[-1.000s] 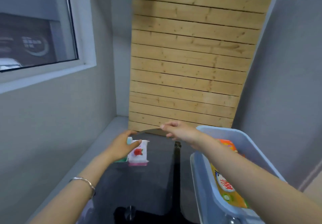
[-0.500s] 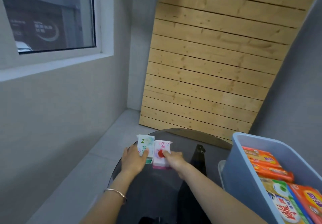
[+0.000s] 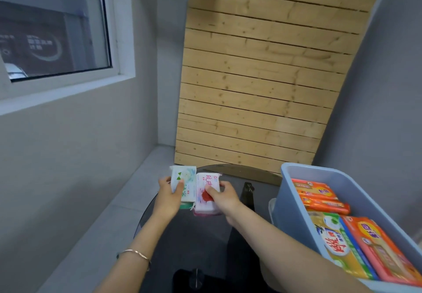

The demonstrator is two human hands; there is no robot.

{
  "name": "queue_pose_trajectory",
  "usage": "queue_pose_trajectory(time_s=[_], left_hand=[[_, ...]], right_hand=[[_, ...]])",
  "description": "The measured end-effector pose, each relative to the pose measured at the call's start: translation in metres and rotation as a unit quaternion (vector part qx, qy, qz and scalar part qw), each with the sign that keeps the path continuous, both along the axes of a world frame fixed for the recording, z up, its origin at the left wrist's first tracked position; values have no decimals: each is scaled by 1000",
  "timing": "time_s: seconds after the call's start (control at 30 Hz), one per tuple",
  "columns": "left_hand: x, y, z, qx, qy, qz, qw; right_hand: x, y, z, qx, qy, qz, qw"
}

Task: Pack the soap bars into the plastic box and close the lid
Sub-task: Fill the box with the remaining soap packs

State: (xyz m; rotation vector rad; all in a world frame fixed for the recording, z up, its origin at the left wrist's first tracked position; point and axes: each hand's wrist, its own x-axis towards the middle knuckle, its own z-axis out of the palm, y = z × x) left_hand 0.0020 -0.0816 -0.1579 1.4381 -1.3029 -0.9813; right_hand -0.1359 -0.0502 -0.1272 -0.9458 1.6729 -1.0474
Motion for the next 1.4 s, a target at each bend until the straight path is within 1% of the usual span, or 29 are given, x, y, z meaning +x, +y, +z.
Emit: queue_pose_trajectory(time_s=[0.13, 0.27, 0.33, 0.43, 0.6, 0.67, 0.77, 0.83, 0.87, 0.93, 0.97, 1.07, 1.13, 1.17, 1.23, 1.27, 1.3, 1.37, 1.4], left_hand=[[-25, 6, 57, -63, 36, -23, 997], [-73, 26, 106, -95, 47, -64, 992], [-103, 38, 119, -83, 58, -98, 990], [-153, 55, 126, -35, 75, -149, 985], [-222, 79, 114, 22, 75, -201, 976], [-239, 80, 107, 16, 33, -204, 978], [-252, 75, 100, -25, -94, -199, 975], [-255, 75, 98, -55, -171, -200, 963], [-255, 76, 98, -75, -222, -194, 953], [-255, 77, 99, -117, -346, -176, 914], [-255, 76, 99, -126, -387, -172, 897], [-249, 73, 95, -115, -425, -198, 875], [-245, 74, 91, -126, -448, -223, 857], [-243, 75, 89, -135, -460, -231, 847], [-242, 76, 85, -142, -482, -244, 829], [-242, 76, 84, -133, -489, -254, 824], [-242, 76, 83, -121, -497, -267, 817], [-242, 76, 86, -106, -514, -290, 800], [-243, 76, 87, -105, -524, -295, 792]], right_hand=[[-24, 11, 54, -88, 0, -21, 996], [-76, 33, 94, -136, 32, -48, 989], [-110, 47, 107, -148, 45, -67, 986], [-160, 71, 116, -150, 62, -87, 983], [-222, 98, 103, -97, 86, -125, 984], [-237, 102, 96, -85, 101, -132, 982], [-249, 102, 88, -84, 130, -128, 980], [-254, 97, 82, -74, 177, -111, 975], [-255, 94, 81, -62, 209, -93, 972], [-256, 91, 81, -30, 278, -47, 959], [-259, 89, 81, -15, 319, -26, 947], [-266, 90, 81, -1, 416, 13, 909], [-270, 94, 76, -5, 438, 33, 898], [-271, 96, 72, -10, 471, 45, 881], [-272, 100, 63, -35, 579, 64, 812], [-273, 100, 61, -50, 597, 71, 798], [-273, 101, 61, -56, 590, 86, 801], [-275, 100, 60, -50, 552, 122, 823], [-275, 100, 60, -47, 545, 134, 826]])
